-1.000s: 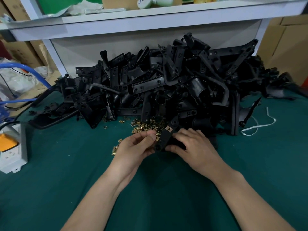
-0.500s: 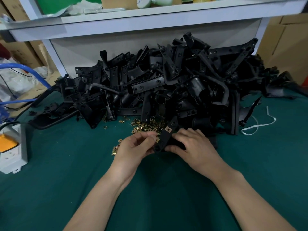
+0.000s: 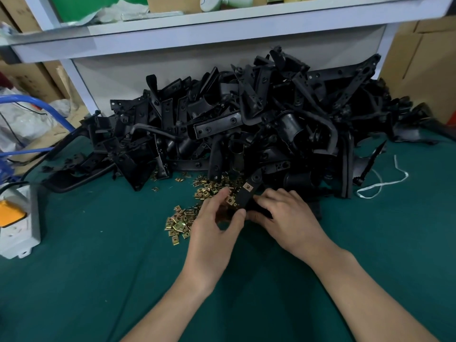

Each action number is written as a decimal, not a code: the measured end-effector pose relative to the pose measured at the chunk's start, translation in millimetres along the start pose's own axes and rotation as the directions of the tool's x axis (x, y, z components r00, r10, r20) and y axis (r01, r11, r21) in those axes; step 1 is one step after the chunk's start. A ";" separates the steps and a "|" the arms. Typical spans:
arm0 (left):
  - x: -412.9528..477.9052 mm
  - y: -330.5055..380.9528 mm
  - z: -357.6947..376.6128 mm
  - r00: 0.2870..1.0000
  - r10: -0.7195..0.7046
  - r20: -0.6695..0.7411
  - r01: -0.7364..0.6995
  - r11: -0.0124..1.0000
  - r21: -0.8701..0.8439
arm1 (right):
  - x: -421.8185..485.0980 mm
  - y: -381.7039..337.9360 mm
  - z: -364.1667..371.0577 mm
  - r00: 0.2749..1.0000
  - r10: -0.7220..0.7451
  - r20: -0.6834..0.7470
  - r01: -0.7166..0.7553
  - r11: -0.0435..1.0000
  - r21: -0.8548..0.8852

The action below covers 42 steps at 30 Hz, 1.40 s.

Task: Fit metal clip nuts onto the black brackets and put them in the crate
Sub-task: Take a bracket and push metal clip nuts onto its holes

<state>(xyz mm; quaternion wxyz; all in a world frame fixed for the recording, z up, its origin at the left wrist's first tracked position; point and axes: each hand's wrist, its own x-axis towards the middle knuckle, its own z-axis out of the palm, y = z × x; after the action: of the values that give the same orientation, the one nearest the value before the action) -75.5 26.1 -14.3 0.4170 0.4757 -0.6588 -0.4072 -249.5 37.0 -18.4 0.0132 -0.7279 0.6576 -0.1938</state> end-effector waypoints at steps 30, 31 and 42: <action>7.1 -6.8 -1.0 0.928 0.372 -0.024 -0.326 0.841 0.432 | -0.9 0.6 1.7 0.999 -0.039 -0.028 0.039 0.999 0.004; 8.2 -8.3 -2.0 0.922 0.387 -0.017 -0.343 0.833 0.434 | -1.0 0.6 1.6 0.999 -0.043 -0.029 0.043 0.999 0.004; -3.0 20.3 14.3 0.953 0.299 -0.054 -0.283 0.937 0.206 | -29.0 -20.7 -33.3 0.983 0.047 -0.179 -0.057 0.997 -0.050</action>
<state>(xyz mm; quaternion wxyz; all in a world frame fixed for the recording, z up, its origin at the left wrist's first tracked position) -94.2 35.4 -0.4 0.4512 0.4284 -0.7406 -0.2539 -241.5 75.6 10.4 -0.0604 -0.6904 0.6800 -0.2392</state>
